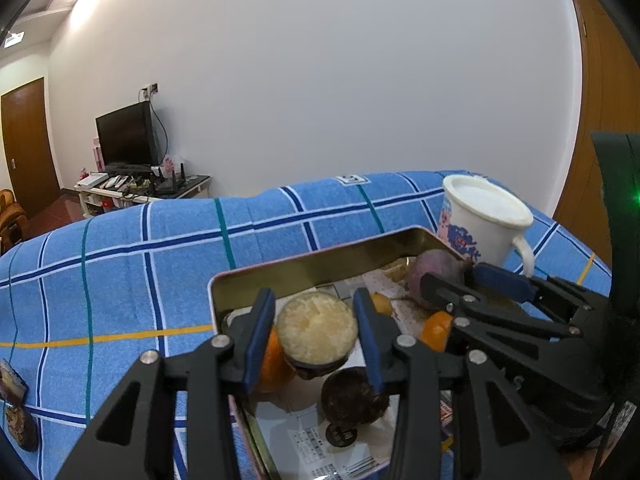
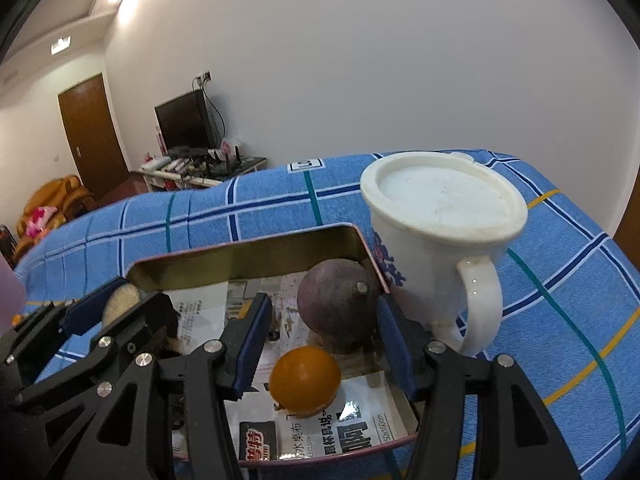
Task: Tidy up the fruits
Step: 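Open both tools to drop the beet and root slice into the tin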
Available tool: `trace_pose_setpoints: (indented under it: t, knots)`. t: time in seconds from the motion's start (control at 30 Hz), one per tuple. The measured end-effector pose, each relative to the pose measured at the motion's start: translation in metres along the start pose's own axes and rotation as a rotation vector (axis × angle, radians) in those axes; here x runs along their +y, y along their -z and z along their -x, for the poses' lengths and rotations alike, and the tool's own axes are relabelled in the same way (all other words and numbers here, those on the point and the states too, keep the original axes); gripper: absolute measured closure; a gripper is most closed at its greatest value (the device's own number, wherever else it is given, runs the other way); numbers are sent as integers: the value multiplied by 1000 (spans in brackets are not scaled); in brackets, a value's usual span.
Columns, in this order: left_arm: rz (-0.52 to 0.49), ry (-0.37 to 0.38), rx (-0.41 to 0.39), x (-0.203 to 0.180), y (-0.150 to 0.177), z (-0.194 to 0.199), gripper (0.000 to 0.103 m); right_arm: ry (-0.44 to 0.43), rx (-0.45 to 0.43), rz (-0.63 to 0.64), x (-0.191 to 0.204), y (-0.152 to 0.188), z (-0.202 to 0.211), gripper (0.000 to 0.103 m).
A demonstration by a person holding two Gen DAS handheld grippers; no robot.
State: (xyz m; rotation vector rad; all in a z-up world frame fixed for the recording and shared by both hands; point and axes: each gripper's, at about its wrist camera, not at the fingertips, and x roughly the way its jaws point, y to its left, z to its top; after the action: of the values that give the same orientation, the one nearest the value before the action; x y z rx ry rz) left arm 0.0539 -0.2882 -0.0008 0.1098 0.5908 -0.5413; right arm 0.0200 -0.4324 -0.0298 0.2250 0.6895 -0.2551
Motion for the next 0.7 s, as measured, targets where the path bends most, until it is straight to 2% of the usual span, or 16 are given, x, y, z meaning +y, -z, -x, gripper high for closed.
trace_pose_setpoints:
  t: [0.07, 0.13, 0.2, 0.27, 0.3, 0.4, 0.57, 0.7]
  knots:
    - [3, -1, -9, 1, 0, 4, 49, -17, -12, -25, -5, -1, 3, 46]
    - [22, -8, -24, 4, -1, 9, 35, -37, -34, -65, -12, -3, 8, 46]
    - [50, -16, -43, 8, -3, 13, 10, -56, -65, -102, -18, -4, 14, 46]
    - [81, -18, -74, 14, -6, 21, 0, -83, -98, -145, -26, -5, 20, 42]
    - [87, -11, -88, 15, -7, 25, 0, -95, -118, -160, -29, -5, 24, 37]
    - [82, -20, -125, 21, -13, 35, 0, -95, -184, -152, -27, -5, 36, 34]
    - [112, -144, -217, 51, -32, 59, 0, 4, -331, -104, -18, -4, 68, 34]
    - [182, -221, -253, 82, -37, 77, 0, 42, -391, -103, -17, -3, 79, 25]
